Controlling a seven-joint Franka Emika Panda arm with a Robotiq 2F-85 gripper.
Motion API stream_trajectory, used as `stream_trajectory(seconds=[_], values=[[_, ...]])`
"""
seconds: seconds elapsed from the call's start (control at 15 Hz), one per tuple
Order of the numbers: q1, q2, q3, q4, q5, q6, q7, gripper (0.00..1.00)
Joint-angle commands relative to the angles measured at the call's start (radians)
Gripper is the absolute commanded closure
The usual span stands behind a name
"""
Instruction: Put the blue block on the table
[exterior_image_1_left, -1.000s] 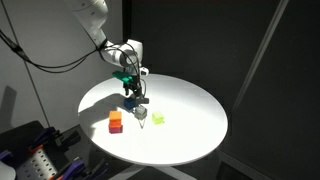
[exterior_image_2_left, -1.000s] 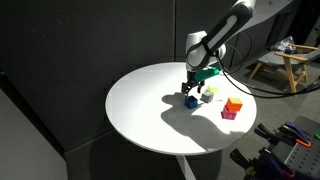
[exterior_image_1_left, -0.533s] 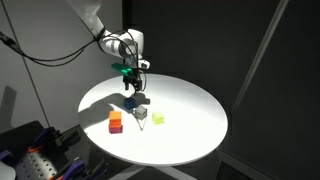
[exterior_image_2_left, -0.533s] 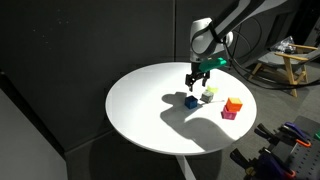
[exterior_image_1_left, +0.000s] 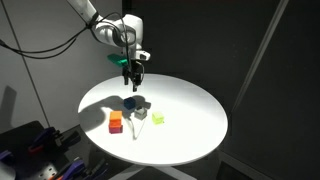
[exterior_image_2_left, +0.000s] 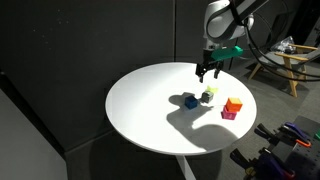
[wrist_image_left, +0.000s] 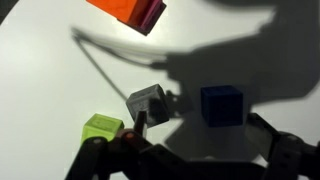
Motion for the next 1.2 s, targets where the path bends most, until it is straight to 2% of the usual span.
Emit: stream_trajectory(seconds=[0.0,0.33,0.4,1.13], values=[[-0.027,-0.116,0.006,-0.102,0.009,-0.027,-0.043,0.00],[-0.052,-0.201,0.006,-0.180,0.012,-0.028,-0.119,0.00],[-0.044,-0.145,0.009,-0.136,-0.001,-0.026,-0.077,0.00],[-0.046,-0.143,0.011,-0.143,-0.001,-0.025,-0.081,0.00]])
